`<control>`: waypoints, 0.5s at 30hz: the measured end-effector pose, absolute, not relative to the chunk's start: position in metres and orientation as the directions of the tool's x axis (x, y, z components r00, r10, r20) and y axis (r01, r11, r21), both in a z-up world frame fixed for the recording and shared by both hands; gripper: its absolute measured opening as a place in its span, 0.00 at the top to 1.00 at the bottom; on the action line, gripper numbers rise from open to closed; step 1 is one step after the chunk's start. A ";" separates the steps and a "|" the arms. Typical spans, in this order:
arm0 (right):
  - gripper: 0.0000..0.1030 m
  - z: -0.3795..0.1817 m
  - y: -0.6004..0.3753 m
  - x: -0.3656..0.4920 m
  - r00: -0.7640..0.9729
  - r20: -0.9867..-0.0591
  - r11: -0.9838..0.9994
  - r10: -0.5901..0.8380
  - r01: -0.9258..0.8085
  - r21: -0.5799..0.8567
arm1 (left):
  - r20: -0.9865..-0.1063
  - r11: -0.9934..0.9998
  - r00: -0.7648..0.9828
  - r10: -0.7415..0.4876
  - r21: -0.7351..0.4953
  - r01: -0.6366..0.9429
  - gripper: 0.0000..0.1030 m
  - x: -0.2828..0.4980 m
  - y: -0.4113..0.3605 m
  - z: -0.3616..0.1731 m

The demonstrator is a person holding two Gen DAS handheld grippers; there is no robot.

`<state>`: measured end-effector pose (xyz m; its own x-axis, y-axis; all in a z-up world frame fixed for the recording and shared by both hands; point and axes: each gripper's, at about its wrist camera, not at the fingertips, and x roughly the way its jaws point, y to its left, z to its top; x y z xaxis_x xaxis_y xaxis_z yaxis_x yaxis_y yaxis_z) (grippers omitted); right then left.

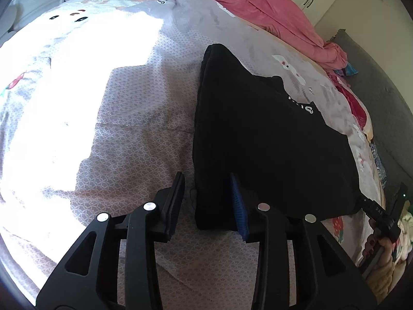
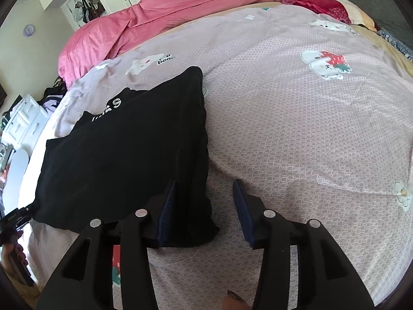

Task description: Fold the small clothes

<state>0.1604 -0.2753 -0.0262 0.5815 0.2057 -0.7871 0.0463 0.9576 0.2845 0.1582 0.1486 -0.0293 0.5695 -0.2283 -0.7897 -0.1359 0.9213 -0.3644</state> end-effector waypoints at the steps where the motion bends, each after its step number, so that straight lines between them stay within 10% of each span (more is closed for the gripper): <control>1: 0.51 -0.025 -0.275 0.160 0.583 -0.788 0.959 0.200 0.048 0.279 | -0.790 0.922 0.570 -0.225 -0.361 -0.137 0.72 0.158 0.149 -0.029; 13: 0.36 -0.013 -0.273 0.151 0.602 -0.780 0.965 0.174 0.052 0.256 | -0.794 0.928 0.573 -0.203 -0.343 -0.146 0.65 0.147 0.150 -0.025; 15: 0.20 -0.009 -0.272 0.150 0.613 -0.771 0.965 0.173 0.050 0.257 | -0.795 0.929 0.572 -0.201 -0.340 -0.147 0.65 0.146 0.150 -0.024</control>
